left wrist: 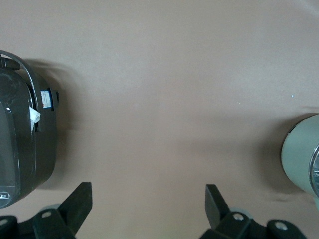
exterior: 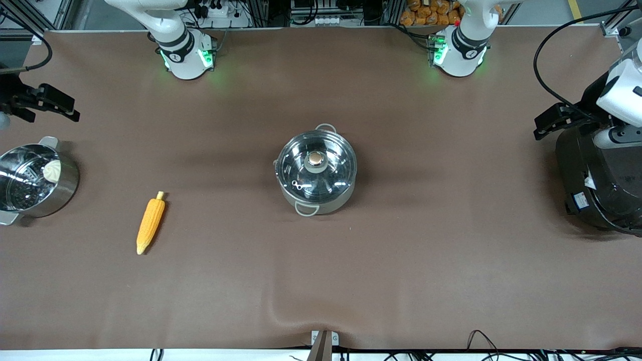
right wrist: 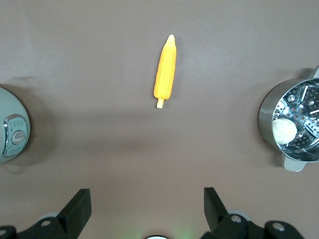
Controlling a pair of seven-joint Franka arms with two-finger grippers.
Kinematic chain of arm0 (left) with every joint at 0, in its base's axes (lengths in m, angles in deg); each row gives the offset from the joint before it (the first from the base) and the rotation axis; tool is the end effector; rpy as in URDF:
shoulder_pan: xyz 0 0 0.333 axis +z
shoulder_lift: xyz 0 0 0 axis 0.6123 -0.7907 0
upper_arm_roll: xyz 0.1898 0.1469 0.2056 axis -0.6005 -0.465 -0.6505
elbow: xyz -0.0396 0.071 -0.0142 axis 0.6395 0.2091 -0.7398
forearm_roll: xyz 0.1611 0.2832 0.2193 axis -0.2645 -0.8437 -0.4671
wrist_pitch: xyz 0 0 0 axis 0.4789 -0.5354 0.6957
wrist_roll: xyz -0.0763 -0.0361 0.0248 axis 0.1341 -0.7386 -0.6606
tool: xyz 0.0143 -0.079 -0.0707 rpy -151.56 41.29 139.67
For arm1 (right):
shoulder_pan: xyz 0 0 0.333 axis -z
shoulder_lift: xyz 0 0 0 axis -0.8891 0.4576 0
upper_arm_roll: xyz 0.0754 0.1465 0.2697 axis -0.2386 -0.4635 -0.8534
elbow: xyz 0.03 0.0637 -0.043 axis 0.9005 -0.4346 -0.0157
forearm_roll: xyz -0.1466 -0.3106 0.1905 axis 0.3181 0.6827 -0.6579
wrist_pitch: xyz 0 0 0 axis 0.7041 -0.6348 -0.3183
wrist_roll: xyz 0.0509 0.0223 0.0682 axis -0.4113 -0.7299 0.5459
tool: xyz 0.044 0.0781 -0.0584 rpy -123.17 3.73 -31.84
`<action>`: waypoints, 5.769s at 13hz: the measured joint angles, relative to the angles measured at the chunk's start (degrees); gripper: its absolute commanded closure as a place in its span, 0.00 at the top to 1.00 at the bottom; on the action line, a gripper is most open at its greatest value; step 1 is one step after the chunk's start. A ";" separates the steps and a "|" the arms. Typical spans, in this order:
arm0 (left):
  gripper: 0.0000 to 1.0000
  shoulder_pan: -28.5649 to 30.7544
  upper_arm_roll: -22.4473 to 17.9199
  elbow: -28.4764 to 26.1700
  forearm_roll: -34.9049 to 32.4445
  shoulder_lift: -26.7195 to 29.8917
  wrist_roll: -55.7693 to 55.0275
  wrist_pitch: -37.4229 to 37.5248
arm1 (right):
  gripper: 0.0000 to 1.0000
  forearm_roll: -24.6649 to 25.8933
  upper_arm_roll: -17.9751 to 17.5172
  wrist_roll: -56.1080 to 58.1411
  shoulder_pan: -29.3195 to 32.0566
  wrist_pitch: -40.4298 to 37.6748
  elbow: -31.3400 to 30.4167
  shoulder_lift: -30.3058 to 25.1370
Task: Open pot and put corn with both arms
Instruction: 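Reach the left gripper toward the glass lid on the steel pot, then grasp the glass lid knob with the left gripper, then lift the lid with the left gripper while the right gripper reaches the corn, then grasp the yellow corn with the right gripper while the left gripper lowers the lid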
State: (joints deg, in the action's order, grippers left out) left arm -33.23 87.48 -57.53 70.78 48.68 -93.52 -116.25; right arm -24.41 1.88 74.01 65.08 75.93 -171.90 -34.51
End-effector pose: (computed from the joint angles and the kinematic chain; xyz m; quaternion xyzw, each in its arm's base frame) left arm 0.5557 -0.0570 0.6275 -0.9994 -0.0341 -0.0043 0.0029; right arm 0.5273 -0.0215 0.6326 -0.9994 0.0048 0.0332 0.0065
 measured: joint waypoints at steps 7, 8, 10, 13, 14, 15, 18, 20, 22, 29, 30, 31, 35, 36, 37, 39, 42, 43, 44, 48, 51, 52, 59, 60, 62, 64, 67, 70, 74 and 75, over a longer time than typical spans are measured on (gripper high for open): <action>1.00 -0.15 0.08 0.05 0.00 -0.51 0.55 0.00 | 1.00 0.06 0.45 0.02 0.68 -0.69 -0.27 -0.47; 1.00 -0.54 0.41 0.14 0.04 -1.10 0.72 -0.05 | 1.00 0.06 0.46 0.02 0.69 -0.71 -0.27 -0.46; 1.00 -2.83 1.43 1.31 0.11 -3.28 -0.21 -0.43 | 1.00 0.06 0.45 0.02 0.79 -0.71 -0.35 -0.46; 1.00 -10.20 2.04 4.78 0.30 -7.55 -9.53 -0.65 | 1.00 0.06 0.47 0.03 1.22 -0.70 -0.42 -0.47; 1.00 -13.37 2.14 5.19 0.35 -8.96 -15.13 -1.27 | 1.00 0.06 0.48 0.02 1.29 -0.70 -0.43 -0.46; 1.00 -16.90 2.23 5.45 0.36 -10.61 -22.09 -2.88 | 1.00 0.06 0.49 0.03 1.35 -0.70 -0.44 -0.46; 1.00 -25.54 2.37 6.07 0.36 -15.68 -40.27 -7.87 | 1.00 0.08 0.52 0.51 2.45 -0.68 -0.52 -0.46; 1.00 -29.41 2.34 6.38 0.36 -19.29 -50.46 -13.43 | 1.00 0.07 0.53 1.06 2.80 -0.64 -0.58 -0.45; 1.00 -33.07 2.14 7.49 0.36 -23.53 -58.97 -17.42 | 1.00 0.06 0.34 1.08 2.75 -0.53 -0.63 -0.44; 1.00 -41.24 1.09 10.04 0.23 -33.10 -71.70 -23.82 | 1.00 -0.02 0.03 1.25 2.25 7.66 -4.38 3.74; 1.00 -42.00 0.81 10.12 -0.03 -33.76 -72.40 -23.85 | 1.00 -0.03 -0.12 1.25 2.03 9.17 -4.70 5.57; 1.00 -42.72 0.52 10.18 -0.16 -34.37 -72.82 -23.98 | 1.00 -0.03 -0.22 1.25 1.93 10.94 -5.04 7.70; 0.87 -43.43 0.03 10.39 -0.30 -35.78 -73.33 -24.64 | 1.00 -0.02 0.22 1.25 2.86 20.00 -5.65 18.79; 0.82 -43.43 -0.07 10.42 -0.35 -35.84 -73.33 -24.65 | 1.00 -0.02 0.37 1.26 3.16 22.11 -5.66 21.17; 0.77 -43.44 -0.11 10.43 -0.37 -35.91 -73.33 -24.65 | 1.00 -0.03 0.46 1.23 3.42 24.12 -5.64 23.17; 0.63 -43.61 -0.11 10.46 -0.38 -36.21 -73.33 -24.65 | 1.00 -0.05 0.50 0.89 4.20 27.68 -5.69 26.85; 0.49 -43.82 -0.10 10.95 -0.39 -36.63 -73.33 -25.50 | 1.00 -0.10 0.50 -1.51 4.56 32.97 -5.68 32.38; 0.41 -43.85 -0.11 10.99 -0.39 -36.65 -73.33 -25.50 | 1.00 -0.10 0.47 -2.38 4.56 34.06 -5.66 33.96; 0.31 -43.88 -0.10 11.12 -0.39 -36.66 -73.34 -25.76 | 1.00 -0.13 0.42 -3.11 4.52 34.84 -5.62 35.15; 0.00 -43.92 -0.11 11.28 -0.41 -36.73 -73.34 -25.76 | 1.00 -0.17 -0.10 -8.11 3.24 38.00 -5.68 37.64; 0.00 -43.87 -0.13 11.69 -1.33 -36.38 -73.33 -25.72 | 1.00 -0.17 -0.15 -10.34 2.29 39.89 -5.87 39.83; 0.00 -43.72 -0.15 11.98 -2.02 -35.62 -73.33 -25.65 | 1.00 -0.17 -0.16 -10.37 2.14 40.13 -5.90 40.51; 0.00 -30.46 -0.30 11.93 -2.59 -20.92 -49.26 -3.87 | 0.00 -0.04 -0.15 -10.25 1.87 40.35 -5.95 41.55; 0.00 -27.08 -0.30 10.87 -2.55 -19.75 -43.69 -2.75 | 0.00 0.06 -0.18 -9.95 1.57 40.19 -5.92 41.50; 0.00 -20.92 -0.28 7.18 -2.51 -18.55 -34.32 -2.58 | 0.00 0.06 -0.31 -8.75 -0.27 38.66 -5.48 40.81; 0.00 -15.88 -0.26 2.41 -2.48 -18.33 -28.34 -4.60 | 0.00 0.09 -0.39 -7.64 -2.84 35.83 -4.74 38.25; 0.00 -11.70 -0.23 -7.77 -2.48 -18.02 -24.63 -15.73 | 0.00 0.05 -0.92 -2.38 -5.44 28.99 -2.60 31.80; 0.00 -9.48 -0.24 -17.83 -2.48 -18.17 -21.36 -26.23 | 0.00 -0.04 -4.14 0.25 -7.03 21.67 1.08 26.90; 0.00 -6.34 -0.26 -28.98 -2.49 -18.59 -16.65 -39.45 | 0.00 -1.93 -8.69 5.49 -7.54 19.92 2.56 25.35; 0.00 -5.57 -0.27 -30.06 -2.49 -18.82 -15.85 -40.32 | 0.00 -2.47 -9.60 5.89 -7.56 19.61 2.55 25.36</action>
State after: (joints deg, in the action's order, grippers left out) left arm -38.80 87.20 -87.59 68.30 29.85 -109.37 -156.57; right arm -26.88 -7.72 79.90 57.51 95.54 -169.35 -9.15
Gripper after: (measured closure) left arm 0.493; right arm 0.634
